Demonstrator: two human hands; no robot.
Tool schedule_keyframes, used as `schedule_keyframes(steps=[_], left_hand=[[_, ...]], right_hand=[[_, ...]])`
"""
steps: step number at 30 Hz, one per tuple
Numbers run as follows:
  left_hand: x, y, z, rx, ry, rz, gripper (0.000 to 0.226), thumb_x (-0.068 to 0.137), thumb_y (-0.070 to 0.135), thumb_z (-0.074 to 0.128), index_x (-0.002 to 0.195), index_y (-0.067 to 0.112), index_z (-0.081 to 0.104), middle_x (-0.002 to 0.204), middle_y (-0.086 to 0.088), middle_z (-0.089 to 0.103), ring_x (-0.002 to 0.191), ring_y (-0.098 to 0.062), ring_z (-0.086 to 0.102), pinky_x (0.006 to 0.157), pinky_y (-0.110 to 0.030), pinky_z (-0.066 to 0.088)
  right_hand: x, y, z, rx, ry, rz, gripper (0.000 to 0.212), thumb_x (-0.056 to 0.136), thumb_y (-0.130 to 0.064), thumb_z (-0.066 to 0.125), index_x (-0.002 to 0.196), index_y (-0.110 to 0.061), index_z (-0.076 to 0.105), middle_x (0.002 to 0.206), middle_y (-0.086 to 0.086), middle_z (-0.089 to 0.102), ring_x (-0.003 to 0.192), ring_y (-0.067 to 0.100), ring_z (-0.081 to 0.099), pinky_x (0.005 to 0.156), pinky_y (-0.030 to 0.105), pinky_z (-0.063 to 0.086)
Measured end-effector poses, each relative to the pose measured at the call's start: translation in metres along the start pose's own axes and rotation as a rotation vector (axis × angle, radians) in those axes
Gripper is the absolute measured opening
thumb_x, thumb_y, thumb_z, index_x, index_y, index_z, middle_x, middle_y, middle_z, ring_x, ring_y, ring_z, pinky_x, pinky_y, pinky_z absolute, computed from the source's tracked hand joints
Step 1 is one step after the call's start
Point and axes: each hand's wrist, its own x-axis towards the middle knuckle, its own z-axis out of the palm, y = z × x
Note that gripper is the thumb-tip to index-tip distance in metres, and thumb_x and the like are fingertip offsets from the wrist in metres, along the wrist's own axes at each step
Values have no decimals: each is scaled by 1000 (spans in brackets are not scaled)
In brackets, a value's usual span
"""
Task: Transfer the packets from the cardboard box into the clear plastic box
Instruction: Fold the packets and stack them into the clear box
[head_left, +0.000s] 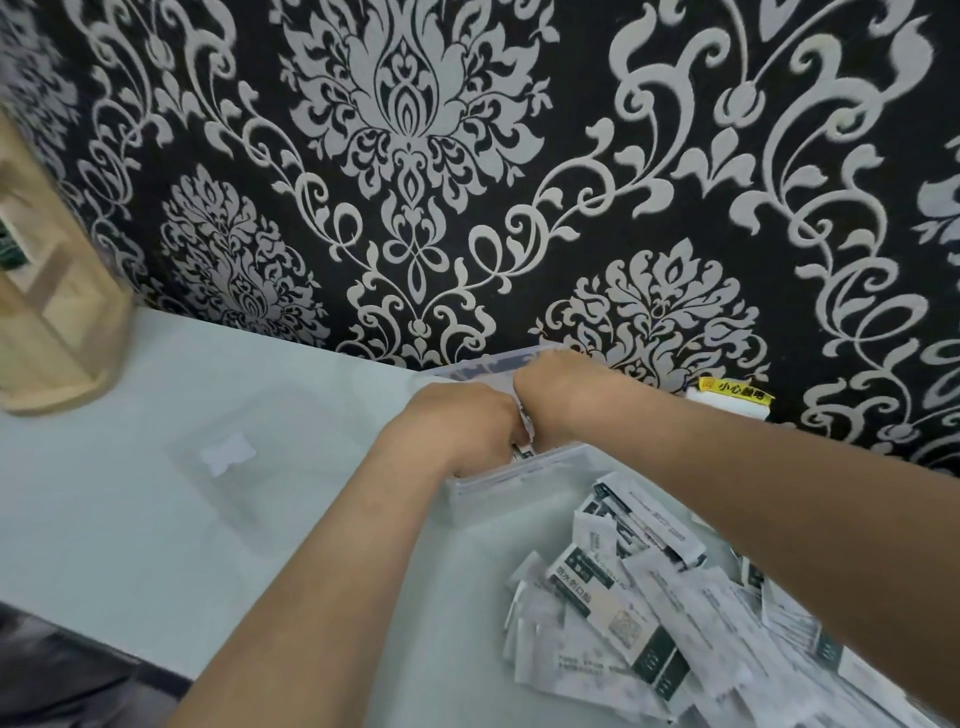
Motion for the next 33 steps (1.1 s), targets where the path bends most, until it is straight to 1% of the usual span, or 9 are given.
schedule_keyframes(steps=[3,7,11,15,19,21,25,28,33], left_hand=[[1,0,1,7,2,-2,36,88,26,46,115,44,63,104,13,67,94,-16,58,67,-27,47],[0,1,0,16,-23,-10,30,89,28,46,111,36,65,89,9,60,85,-18,54,62,-26,41],[1,1,0,1,-16,-31,26,88,28,46,105,32,65,84,9,59,82,-18,55,61,-26,42],[0,1,2,-5,-12,-20,15,87,25,46,85,30,59,76,11,55,82,-20,55,58,-26,39],[0,-1,2,2,-23,-11,33,88,26,46,113,36,63,104,9,66,97,-19,59,76,-33,53],[0,-1,2,-1,-32,-3,36,88,24,46,117,38,62,108,10,66,100,-19,59,79,-35,54],[-1,-2,2,-11,-37,-2,40,86,21,46,118,39,62,109,12,67,105,-18,59,81,-37,55],[-1,-2,1,-9,-21,-3,41,84,18,46,115,39,64,107,13,67,102,-17,59,81,-37,55],[-3,-2,3,-50,58,-39,37,81,19,45,105,36,69,104,12,68,99,-16,60,82,-35,54]], right_hand=[[1,-1,1,4,-44,0,25,91,-21,60,114,-10,62,106,4,64,87,21,57,68,28,43],[-1,-4,-6,-83,-152,-20,32,89,-26,67,116,-11,60,71,0,46,58,15,43,49,25,36],[0,-5,-6,-145,-184,-92,35,93,-13,58,129,-11,56,78,0,45,76,19,47,67,24,39],[3,-4,-3,-197,-183,-132,37,89,-13,65,126,-14,59,72,-5,42,57,9,38,46,20,29],[5,0,-3,-207,-154,-142,35,89,-13,67,123,-20,60,74,-7,45,60,12,42,61,26,39],[5,2,-2,-227,-167,-171,42,83,-17,74,123,-22,60,82,-7,51,68,15,49,61,27,39],[7,6,1,-242,-151,-202,28,83,-15,74,107,-21,62,73,-9,49,58,9,45,48,21,33],[8,8,4,-242,-127,-209,21,84,-13,73,94,-22,57,69,-8,46,55,9,42,47,21,32],[10,8,3,-214,-175,-209,41,79,-19,79,116,-16,62,72,-8,45,63,13,46,69,29,42]])
